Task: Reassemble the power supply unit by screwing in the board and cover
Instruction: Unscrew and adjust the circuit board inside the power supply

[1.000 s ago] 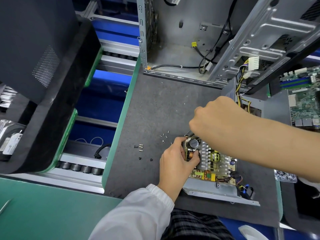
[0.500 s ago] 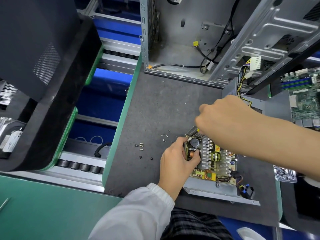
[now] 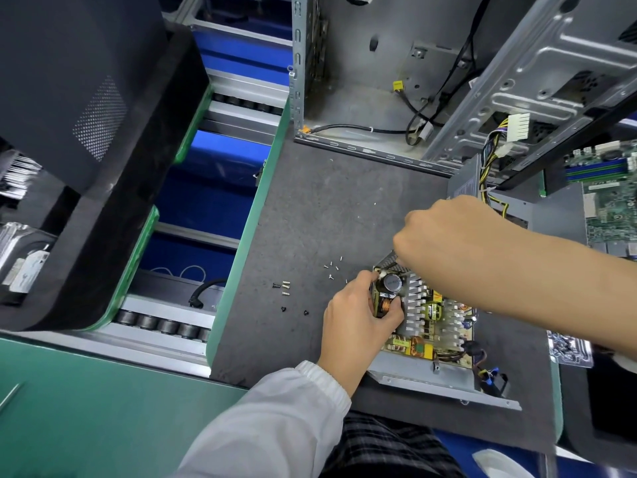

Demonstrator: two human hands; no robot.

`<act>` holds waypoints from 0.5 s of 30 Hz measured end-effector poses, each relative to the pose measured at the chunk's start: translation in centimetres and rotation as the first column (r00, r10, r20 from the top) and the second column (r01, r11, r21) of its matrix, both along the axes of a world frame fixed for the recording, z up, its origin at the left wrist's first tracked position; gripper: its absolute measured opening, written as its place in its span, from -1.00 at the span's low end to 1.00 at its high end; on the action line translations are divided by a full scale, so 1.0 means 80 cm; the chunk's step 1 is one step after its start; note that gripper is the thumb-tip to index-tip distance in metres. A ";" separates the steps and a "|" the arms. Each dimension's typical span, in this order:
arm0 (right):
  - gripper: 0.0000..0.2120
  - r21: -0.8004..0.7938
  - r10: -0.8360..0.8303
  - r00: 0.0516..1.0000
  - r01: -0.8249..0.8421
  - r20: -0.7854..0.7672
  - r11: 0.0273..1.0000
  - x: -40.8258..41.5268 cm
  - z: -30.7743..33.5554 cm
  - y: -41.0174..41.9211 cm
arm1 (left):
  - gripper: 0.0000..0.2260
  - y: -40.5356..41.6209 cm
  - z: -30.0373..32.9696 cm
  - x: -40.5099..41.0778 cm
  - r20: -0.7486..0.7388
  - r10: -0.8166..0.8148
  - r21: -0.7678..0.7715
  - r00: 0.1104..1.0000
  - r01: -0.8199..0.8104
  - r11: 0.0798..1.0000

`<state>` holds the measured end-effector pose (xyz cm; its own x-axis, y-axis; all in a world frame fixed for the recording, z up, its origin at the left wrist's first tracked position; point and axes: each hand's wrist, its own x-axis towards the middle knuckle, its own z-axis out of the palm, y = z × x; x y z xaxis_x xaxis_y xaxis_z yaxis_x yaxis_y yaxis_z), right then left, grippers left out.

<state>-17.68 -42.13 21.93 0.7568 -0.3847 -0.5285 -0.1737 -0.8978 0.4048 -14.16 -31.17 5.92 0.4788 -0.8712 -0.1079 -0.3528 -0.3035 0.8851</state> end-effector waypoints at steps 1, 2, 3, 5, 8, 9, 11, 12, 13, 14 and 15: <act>-0.61 -0.005 -0.002 1.000 0.002 0.006 1.000 -0.001 -0.001 -0.001 | -0.72 0.000 0.000 0.000 0.001 -0.001 -0.001 1.000 0.001 1.000; -0.60 -0.011 -0.003 1.000 0.003 0.009 1.000 -0.002 -0.002 -0.001 | -0.72 0.000 0.001 0.001 0.001 -0.002 -0.002 1.000 0.002 1.000; -0.58 -0.018 -0.004 1.000 0.004 0.013 1.000 -0.003 -0.004 -0.002 | -0.72 0.000 0.001 0.001 0.001 -0.005 -0.001 1.000 0.005 1.000; -0.57 -0.031 -0.008 1.000 0.009 0.021 0.999 -0.004 -0.004 -0.004 | -0.73 -0.001 0.001 0.001 0.001 -0.010 0.005 1.000 0.010 1.000; -0.56 -0.030 -0.021 0.999 0.022 0.033 0.999 -0.005 -0.003 -0.006 | -0.75 -0.001 0.002 0.002 -0.005 -0.014 0.008 1.000 0.014 1.000; -0.57 -0.026 -0.025 0.999 0.026 0.036 0.999 -0.005 -0.002 -0.007 | -0.75 0.000 0.002 0.002 -0.004 -0.015 0.008 1.000 0.015 1.000; -0.57 -0.018 -0.032 0.999 0.032 0.044 0.999 -0.004 -0.001 -0.007 | -0.76 -0.001 0.002 0.002 -0.003 -0.015 0.006 1.000 0.015 1.000; -0.57 -0.013 -0.035 0.998 0.035 0.047 0.999 -0.004 -0.001 -0.008 | -0.76 -0.001 0.002 0.002 -0.002 -0.015 0.003 1.000 0.015 1.000; -0.58 -0.010 -0.036 0.998 0.036 0.049 0.999 -0.004 -0.001 -0.009 | -0.76 -0.001 0.002 0.002 0.001 -0.016 0.001 1.000 0.016 1.000; -0.58 -0.009 -0.033 0.998 0.034 0.050 0.999 -0.004 -0.002 -0.009 | -0.76 -0.001 0.002 0.002 0.001 -0.017 0.000 1.000 0.017 1.000; -0.58 -0.011 -0.025 0.998 0.026 0.049 1.000 -0.005 -0.002 -0.010 | -0.76 -0.001 0.002 0.001 0.000 -0.018 0.000 1.000 0.018 1.000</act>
<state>-18.05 -42.94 21.78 0.7712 -0.4102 -0.4869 -0.2164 -0.8881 0.4055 -14.04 -31.23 6.09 0.4627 -0.8799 -0.1080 -0.3582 -0.2970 0.8851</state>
